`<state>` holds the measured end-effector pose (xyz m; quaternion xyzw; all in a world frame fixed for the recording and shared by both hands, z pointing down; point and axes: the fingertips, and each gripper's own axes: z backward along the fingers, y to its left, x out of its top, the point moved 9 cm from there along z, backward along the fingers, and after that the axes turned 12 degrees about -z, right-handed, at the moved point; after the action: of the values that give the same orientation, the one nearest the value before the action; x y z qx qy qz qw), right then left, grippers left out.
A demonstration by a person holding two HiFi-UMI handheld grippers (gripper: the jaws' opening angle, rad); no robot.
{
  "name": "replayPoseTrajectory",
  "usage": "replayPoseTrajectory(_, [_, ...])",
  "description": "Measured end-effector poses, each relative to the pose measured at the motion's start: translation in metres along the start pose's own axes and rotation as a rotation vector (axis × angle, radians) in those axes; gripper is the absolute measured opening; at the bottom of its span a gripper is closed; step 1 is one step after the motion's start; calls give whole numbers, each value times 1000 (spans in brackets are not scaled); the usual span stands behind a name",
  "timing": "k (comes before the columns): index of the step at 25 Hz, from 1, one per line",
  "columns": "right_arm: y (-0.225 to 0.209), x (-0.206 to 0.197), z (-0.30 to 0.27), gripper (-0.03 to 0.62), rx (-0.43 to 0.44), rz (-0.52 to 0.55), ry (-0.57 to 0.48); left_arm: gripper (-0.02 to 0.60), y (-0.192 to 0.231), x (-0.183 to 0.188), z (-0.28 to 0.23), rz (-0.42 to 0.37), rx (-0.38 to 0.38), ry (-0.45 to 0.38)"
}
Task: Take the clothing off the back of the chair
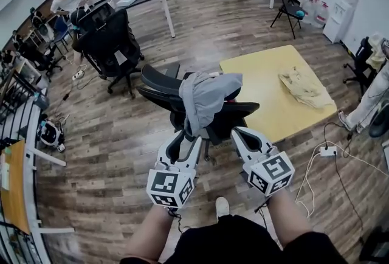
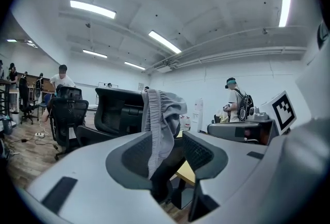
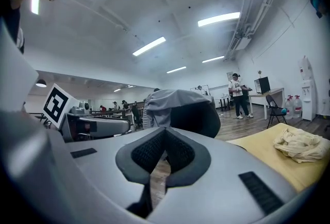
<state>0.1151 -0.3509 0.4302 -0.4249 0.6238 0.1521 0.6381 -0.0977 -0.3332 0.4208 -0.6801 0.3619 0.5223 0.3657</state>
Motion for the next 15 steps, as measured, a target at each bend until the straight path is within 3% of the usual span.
replayPoseTrajectory(6, [-33,3,-7,12,7,-20,14,280,-2,1,-39,-23,52,27])
replayPoseTrajectory(15, [-65,-3,-14,12,-3,-40,42,318,6,2,-81,-67,111,38])
